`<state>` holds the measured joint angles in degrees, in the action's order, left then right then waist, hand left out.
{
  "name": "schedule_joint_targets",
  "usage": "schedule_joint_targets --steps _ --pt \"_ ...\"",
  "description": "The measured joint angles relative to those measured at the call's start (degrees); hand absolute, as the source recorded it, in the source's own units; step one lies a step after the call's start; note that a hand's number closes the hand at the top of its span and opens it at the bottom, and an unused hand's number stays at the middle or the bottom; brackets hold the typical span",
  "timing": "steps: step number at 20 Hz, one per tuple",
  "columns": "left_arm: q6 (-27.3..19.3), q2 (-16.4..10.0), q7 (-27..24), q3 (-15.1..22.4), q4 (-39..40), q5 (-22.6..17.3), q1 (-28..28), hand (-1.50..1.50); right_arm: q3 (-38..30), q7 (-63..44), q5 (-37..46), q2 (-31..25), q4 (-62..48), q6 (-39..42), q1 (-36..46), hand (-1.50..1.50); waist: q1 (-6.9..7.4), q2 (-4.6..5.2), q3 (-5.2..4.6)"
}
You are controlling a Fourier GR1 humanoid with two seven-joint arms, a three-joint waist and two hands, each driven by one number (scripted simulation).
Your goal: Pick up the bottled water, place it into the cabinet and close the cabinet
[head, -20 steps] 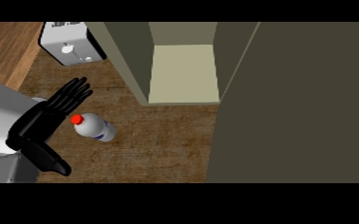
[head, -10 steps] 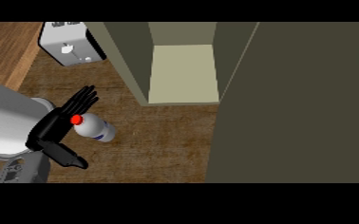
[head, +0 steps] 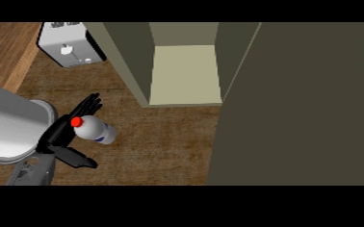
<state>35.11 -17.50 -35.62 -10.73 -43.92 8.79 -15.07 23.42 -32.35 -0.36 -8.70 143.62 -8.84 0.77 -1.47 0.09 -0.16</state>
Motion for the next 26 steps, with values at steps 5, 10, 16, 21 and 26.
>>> schedule_joint_targets --steps 5,10,16,21,26 --pt "-1.69 -0.07 -3.39 1.09 6.49 0.46 -2.84 -1.50 0.05 0.64 0.24 -0.63 -0.18 -0.47 0.15 -1.50 -0.22 0.04 -0.01" --pt "-2.68 0.38 -6.10 1.64 12.54 0.14 -5.51 -1.50 0.25 1.98 0.24 -1.00 -0.30 -0.50 -0.46 -1.50 -0.66 0.15 -0.04" --pt "-3.40 1.06 -8.41 2.68 16.98 -0.08 -7.24 -1.50 -0.21 2.22 0.30 -1.10 -0.35 -1.46 -0.64 -1.50 -0.57 0.10 -0.05" --pt "-2.45 1.95 -8.25 3.26 19.47 -1.05 -9.01 1.50 -1.92 3.30 0.18 -1.80 -0.54 -1.18 -1.64 -1.50 -0.41 0.12 0.00" --pt "-0.35 3.43 -6.90 4.57 20.92 -1.75 -10.18 1.50 -2.53 4.60 0.03 -2.14 -0.62 -0.89 -3.09 -1.50 -0.47 0.03 0.07"
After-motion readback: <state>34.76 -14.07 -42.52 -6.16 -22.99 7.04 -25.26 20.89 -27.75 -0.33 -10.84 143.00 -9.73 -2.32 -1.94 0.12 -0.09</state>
